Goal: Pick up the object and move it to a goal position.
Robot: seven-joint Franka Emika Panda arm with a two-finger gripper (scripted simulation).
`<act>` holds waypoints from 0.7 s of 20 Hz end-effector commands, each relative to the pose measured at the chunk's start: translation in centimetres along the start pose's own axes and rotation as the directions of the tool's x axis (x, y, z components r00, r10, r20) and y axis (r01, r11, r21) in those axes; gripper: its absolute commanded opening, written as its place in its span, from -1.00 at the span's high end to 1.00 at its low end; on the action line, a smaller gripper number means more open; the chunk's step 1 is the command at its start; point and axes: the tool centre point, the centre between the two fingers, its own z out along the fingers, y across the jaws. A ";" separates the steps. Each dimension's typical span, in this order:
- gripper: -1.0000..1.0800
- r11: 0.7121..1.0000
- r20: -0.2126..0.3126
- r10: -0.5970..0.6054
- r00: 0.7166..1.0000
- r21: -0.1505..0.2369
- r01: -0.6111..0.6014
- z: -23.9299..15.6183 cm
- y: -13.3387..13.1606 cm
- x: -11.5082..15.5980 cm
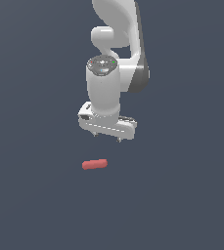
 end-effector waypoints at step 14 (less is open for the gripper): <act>-0.92 0.888 0.018 0.459 0.888 -0.010 -0.459 4.6 2.0 2.6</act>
